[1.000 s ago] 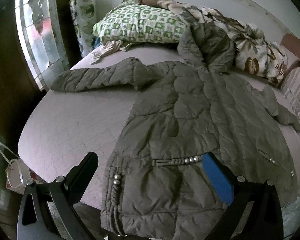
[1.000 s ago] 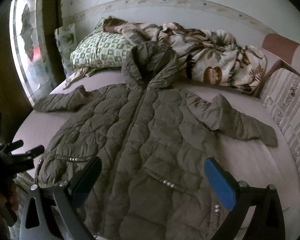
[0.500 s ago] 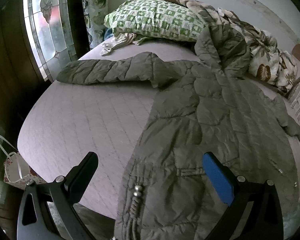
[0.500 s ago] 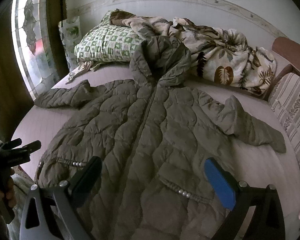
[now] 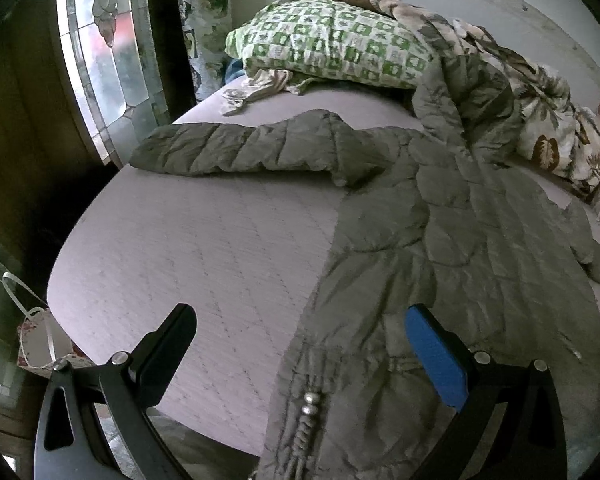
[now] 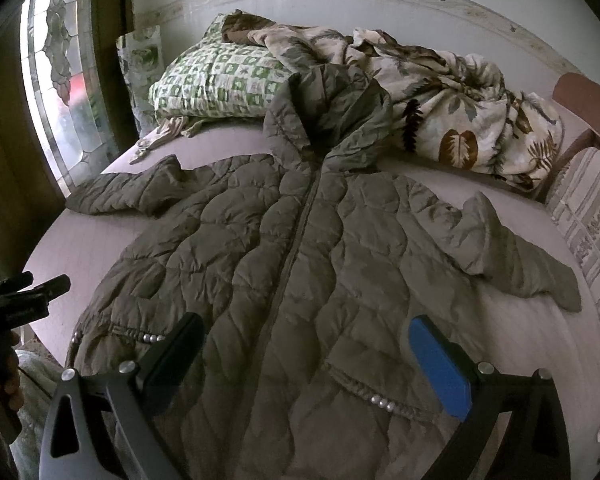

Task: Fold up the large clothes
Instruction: 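Move the left tool toward the jacket sleeve nearest it, then grasp the sleeve cuff with the left tool and lift it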

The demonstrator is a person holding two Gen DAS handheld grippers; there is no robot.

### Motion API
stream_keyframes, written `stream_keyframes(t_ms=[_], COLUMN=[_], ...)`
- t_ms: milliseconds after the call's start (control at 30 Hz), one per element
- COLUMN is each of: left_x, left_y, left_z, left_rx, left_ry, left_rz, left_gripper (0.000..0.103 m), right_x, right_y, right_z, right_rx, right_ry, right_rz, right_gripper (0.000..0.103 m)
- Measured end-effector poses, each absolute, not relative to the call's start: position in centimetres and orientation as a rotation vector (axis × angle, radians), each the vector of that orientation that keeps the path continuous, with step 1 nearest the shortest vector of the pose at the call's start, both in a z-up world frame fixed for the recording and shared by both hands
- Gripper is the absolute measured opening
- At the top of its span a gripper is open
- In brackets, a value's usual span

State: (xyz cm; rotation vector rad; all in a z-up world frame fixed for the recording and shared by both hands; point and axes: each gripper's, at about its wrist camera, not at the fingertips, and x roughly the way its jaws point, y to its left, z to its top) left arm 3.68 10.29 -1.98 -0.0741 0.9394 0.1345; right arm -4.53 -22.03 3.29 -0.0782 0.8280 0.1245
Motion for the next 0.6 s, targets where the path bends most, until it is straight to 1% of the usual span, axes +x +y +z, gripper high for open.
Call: stream_keyframes(t_ms=[600], left_x=[7.0], left_y=[15.6], left_z=[-2.8], left_rx=[-0.094], left_ry=[0.934], left_rz=[0.224], left_gripper=[0.103], right_x=[-0.8], right_y=[-15.0], right_z=[2.6], right_rx=[-0.163], right_ry=[0.826], right_rz=[0.25], right_gripper=[0.103])
